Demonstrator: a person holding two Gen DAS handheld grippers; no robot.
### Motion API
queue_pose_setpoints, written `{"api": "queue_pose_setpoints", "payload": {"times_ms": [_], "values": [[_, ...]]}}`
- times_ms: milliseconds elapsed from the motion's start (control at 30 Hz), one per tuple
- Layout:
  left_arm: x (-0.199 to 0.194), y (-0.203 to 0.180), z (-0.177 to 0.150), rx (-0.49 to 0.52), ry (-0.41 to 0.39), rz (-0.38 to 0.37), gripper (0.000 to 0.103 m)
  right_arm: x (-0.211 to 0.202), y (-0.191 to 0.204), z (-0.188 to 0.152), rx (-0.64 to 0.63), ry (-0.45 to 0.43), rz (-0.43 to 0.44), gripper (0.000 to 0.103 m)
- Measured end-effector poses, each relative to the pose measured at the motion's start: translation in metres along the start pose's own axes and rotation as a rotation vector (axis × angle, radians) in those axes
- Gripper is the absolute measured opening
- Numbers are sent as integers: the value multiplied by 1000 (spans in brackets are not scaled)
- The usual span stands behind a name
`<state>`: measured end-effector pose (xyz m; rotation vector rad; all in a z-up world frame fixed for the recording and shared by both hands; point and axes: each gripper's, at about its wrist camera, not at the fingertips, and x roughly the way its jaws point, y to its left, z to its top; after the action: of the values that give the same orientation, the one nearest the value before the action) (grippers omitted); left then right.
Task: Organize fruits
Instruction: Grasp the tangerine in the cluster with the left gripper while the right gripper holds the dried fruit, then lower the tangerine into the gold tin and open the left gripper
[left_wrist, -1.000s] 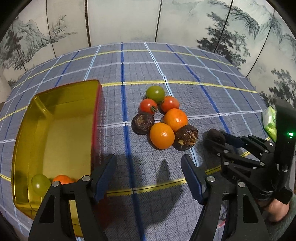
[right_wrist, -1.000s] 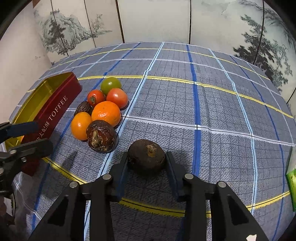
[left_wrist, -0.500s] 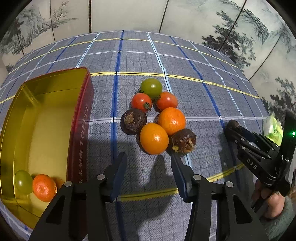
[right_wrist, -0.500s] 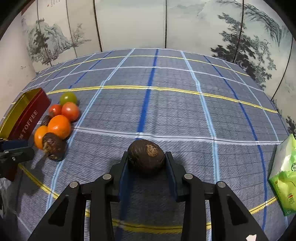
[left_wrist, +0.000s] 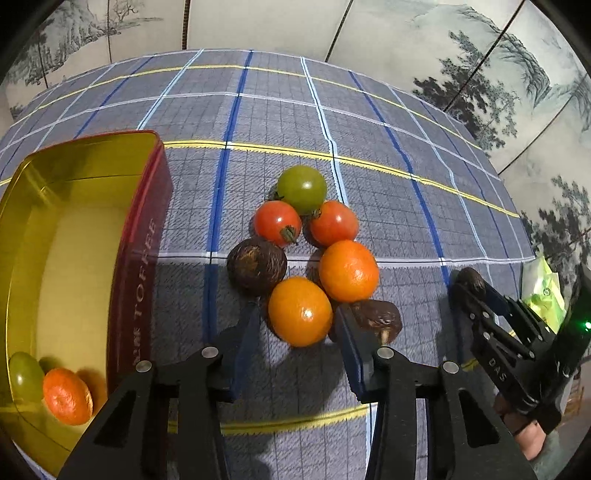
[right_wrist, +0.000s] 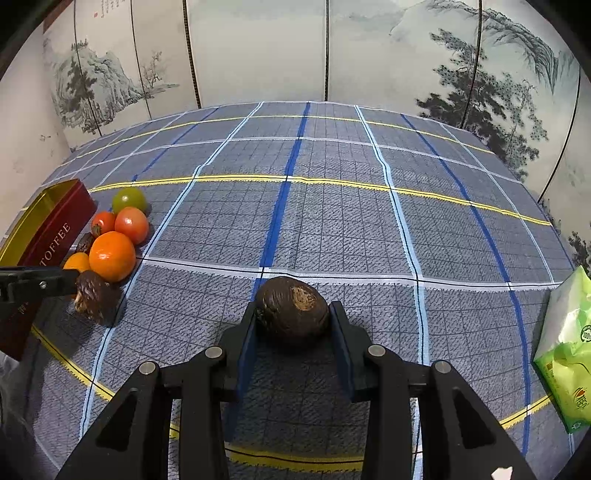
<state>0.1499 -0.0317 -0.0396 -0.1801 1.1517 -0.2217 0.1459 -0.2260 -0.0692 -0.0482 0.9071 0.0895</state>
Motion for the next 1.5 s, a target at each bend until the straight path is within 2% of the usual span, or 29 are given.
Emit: {"api": "queue_pose_setpoints", "payload": {"times_ms": [67,200,967,1167,1500], "values": [[4,0,1,2,8,-8,37,0,0,0,1,0,1,35],[3,-2,-1,18,5,-7,35,0,0,0,6,-1,7,35],[-34,0,-13,108,-13,45,34,0,1,0,-3,0,-7,35],[-57,19,-4,101,-61,63,34,1,2,0,-4,0,-8,35],[-80,91,14,20,-107,147,34,1,2,0,-4,0,-10,35]]}}
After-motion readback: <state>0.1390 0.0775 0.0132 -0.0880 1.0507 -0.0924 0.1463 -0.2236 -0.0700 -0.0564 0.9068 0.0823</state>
